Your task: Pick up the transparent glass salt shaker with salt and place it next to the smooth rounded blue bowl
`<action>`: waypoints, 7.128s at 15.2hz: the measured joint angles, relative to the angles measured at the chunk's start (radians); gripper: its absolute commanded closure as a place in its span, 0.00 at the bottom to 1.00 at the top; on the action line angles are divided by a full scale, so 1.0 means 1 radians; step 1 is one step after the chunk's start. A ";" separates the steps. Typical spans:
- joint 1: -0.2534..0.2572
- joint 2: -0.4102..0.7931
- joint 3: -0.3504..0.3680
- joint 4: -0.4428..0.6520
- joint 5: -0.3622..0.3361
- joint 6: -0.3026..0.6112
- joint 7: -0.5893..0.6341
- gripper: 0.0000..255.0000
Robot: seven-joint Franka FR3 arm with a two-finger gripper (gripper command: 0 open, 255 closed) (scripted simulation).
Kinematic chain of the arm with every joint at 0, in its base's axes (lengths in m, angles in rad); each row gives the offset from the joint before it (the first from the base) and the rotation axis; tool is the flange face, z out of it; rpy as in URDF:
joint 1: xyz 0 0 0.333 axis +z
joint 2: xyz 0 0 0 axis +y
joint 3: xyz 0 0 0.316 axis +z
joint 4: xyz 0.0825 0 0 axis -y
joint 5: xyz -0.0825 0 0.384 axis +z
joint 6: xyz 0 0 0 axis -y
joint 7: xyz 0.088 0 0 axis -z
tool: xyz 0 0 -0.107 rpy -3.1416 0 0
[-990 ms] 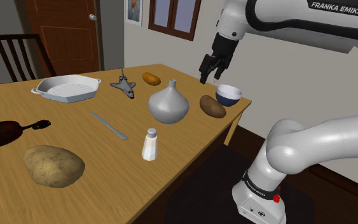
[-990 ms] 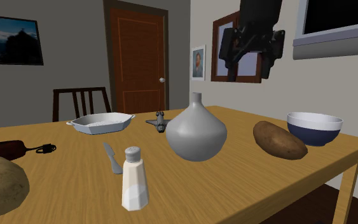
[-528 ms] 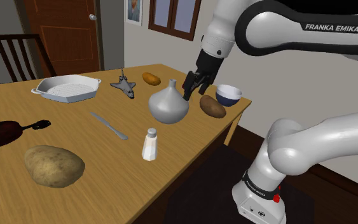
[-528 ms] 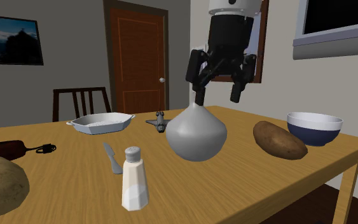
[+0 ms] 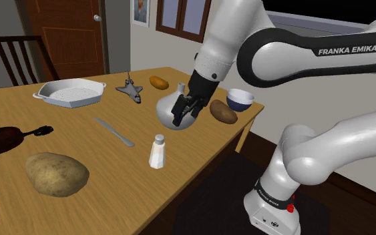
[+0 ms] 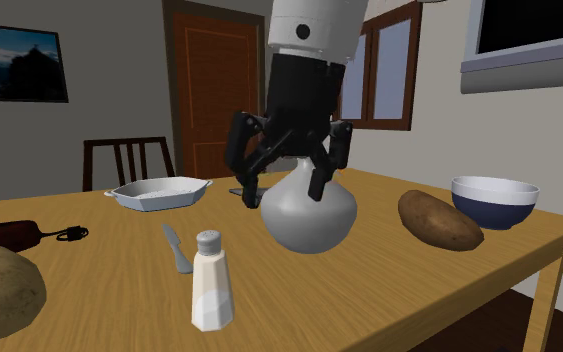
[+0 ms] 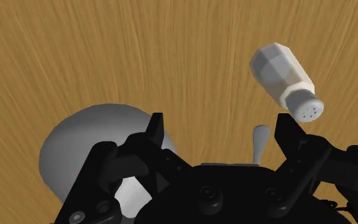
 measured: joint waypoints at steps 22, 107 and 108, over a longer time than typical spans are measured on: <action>0.044 0.207 0.163 -0.048 0.079 0.316 0.084 1.00; -0.192 0.601 -0.765 0.773 -0.052 -0.239 -0.894 1.00; -0.199 0.628 -0.784 0.807 -0.039 -0.254 -0.921 1.00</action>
